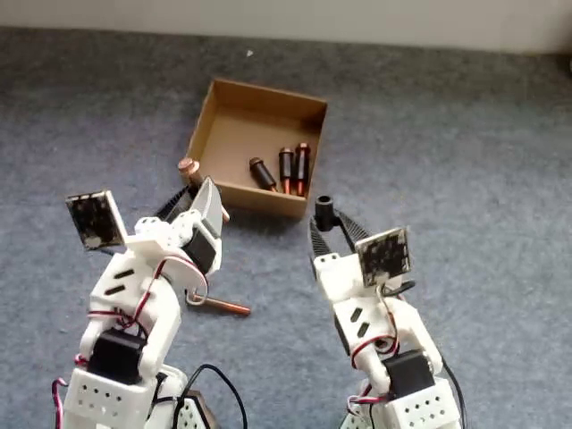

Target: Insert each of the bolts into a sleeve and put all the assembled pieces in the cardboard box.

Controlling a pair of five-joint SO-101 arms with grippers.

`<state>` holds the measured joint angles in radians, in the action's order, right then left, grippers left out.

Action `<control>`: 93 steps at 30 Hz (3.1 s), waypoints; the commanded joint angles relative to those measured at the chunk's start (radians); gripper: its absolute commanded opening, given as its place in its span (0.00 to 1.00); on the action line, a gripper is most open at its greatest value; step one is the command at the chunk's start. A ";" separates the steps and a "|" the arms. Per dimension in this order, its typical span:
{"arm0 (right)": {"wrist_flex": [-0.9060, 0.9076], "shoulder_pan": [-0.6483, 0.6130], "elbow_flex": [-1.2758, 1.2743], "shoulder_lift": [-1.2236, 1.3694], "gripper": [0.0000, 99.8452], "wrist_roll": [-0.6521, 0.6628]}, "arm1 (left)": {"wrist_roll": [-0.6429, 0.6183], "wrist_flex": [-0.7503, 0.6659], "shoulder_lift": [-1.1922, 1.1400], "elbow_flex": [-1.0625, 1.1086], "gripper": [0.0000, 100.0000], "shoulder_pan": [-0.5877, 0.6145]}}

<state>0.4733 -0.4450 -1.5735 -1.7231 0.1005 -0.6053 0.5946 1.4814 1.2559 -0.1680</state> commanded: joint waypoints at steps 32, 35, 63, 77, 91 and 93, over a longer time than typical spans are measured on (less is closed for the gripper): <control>-0.027 -0.320 -0.088 -0.108 0.01 0.270 | 0.011 -0.034 0.340 0.134 0.01 -0.183; -0.027 -0.320 -0.088 -0.108 0.01 0.270 | 0.011 0.000 0.340 0.134 0.01 -0.183; -0.027 -0.320 -0.091 -0.108 0.01 0.272 | 0.018 0.097 0.340 0.162 0.01 -0.265; -0.027 -0.243 -0.087 -0.108 0.01 0.262 | 0.058 0.163 0.338 0.180 0.01 -0.308; -0.027 -0.242 -0.085 -0.108 0.01 0.193 | 0.026 0.264 0.338 0.179 0.27 -0.369; -0.027 -0.228 -0.085 -0.108 0.01 0.193 | -0.015 0.276 0.338 0.173 0.31 -0.371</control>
<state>0.4749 -0.6966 -1.6625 -1.8121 0.3030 -0.5593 0.8447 1.8113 1.4415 -0.5102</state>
